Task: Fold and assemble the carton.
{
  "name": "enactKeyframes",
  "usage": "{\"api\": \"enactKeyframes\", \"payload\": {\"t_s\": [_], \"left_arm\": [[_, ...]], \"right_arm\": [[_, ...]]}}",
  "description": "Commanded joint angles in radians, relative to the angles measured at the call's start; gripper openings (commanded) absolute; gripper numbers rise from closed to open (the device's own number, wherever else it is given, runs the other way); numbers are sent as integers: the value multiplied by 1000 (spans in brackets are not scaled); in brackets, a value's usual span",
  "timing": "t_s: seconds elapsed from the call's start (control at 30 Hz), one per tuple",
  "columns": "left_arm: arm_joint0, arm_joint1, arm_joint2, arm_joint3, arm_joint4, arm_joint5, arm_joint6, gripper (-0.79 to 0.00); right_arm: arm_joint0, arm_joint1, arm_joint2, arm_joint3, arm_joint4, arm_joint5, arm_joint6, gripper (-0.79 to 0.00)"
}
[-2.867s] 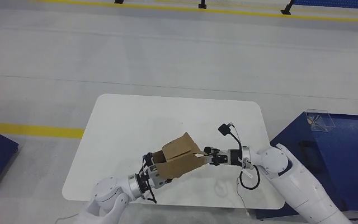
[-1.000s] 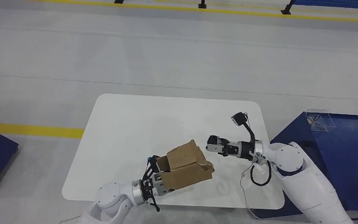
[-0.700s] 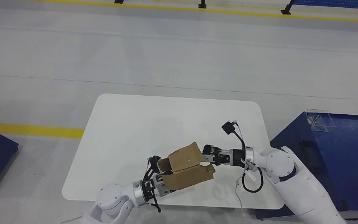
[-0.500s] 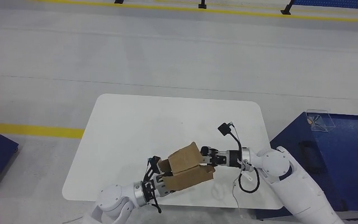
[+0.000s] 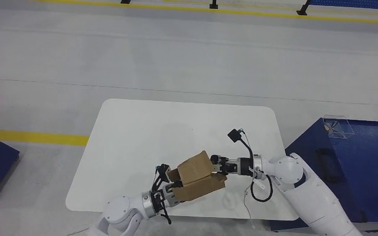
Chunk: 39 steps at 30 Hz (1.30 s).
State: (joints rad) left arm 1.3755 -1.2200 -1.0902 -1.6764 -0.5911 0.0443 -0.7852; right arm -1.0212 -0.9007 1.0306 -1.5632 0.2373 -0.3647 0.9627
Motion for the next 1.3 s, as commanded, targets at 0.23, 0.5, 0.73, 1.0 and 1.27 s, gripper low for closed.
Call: {"api": "enactKeyframes", "payload": {"t_s": [0.23,0.5,0.73,1.0,1.27], "left_arm": [[-2,-2,4,3,21,-56,43,-785],[-1,-8,-17,24,-12,-123,132,-785],[-2,-13,-17,39,-7,-172,173,-785],[-1,-14,-5,37,27,-192,151,-785],[1,-15,3,41,46,-208,135,-785]], "right_arm": [[5,-1,26,10,-1,3,10,0],[-38,21,143,6,21,-6,13,0],[-69,22,135,-15,-11,26,38,0],[-17,-3,52,6,-70,46,-13,0],[9,-20,12,11,-64,23,-6,0]]}}
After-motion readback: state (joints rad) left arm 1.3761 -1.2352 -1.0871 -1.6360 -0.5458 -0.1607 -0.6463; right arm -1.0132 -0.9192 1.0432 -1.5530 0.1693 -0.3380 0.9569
